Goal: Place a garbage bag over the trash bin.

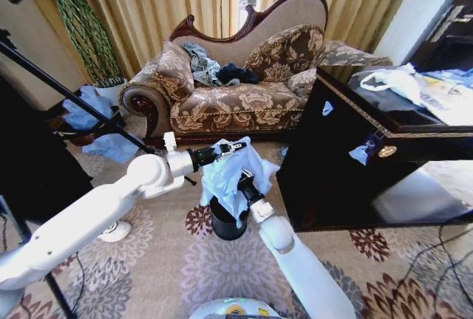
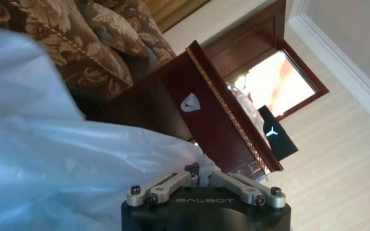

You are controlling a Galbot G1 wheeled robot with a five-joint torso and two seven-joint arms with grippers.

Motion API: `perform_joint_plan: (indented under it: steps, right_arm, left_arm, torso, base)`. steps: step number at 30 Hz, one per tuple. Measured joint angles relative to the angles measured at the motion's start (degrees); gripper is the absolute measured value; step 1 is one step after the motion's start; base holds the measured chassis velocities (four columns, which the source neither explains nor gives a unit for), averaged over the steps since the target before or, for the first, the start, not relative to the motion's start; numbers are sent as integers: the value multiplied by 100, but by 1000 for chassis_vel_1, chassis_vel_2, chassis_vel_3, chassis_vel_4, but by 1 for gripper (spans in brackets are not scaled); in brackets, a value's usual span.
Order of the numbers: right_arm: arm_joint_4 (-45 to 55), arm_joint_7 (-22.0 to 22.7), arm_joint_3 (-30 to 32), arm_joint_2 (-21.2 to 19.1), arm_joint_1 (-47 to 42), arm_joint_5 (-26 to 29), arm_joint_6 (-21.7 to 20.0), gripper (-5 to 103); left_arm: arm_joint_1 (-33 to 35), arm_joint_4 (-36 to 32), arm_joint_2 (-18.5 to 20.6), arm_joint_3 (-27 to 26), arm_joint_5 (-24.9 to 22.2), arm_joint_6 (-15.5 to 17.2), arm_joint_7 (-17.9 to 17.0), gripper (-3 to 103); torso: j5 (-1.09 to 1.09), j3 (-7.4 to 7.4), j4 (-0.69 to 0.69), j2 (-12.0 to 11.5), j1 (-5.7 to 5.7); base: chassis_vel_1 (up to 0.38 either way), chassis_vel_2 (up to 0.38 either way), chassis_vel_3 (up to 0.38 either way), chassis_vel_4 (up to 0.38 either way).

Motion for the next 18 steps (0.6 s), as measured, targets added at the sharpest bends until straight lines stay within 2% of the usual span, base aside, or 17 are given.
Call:
perform_joint_plan:
  steps: [13,18]
  right_arm:
    - [-470,-117,231,-257,29,-85,-484,0]
    - [-421,-245,527,-596,-63,-150,-771,0]
  left_arm:
    - [561,-176,242,-667,-84,-15,43,0]
    - [1011,-244,460,-1149,-101,-28,120,0]
  torso:
    - [0,0,0,0,0]
    - [1,0,1,0,0]
  base:
    - [0,0,0,0]
    - [0,0,0,0]
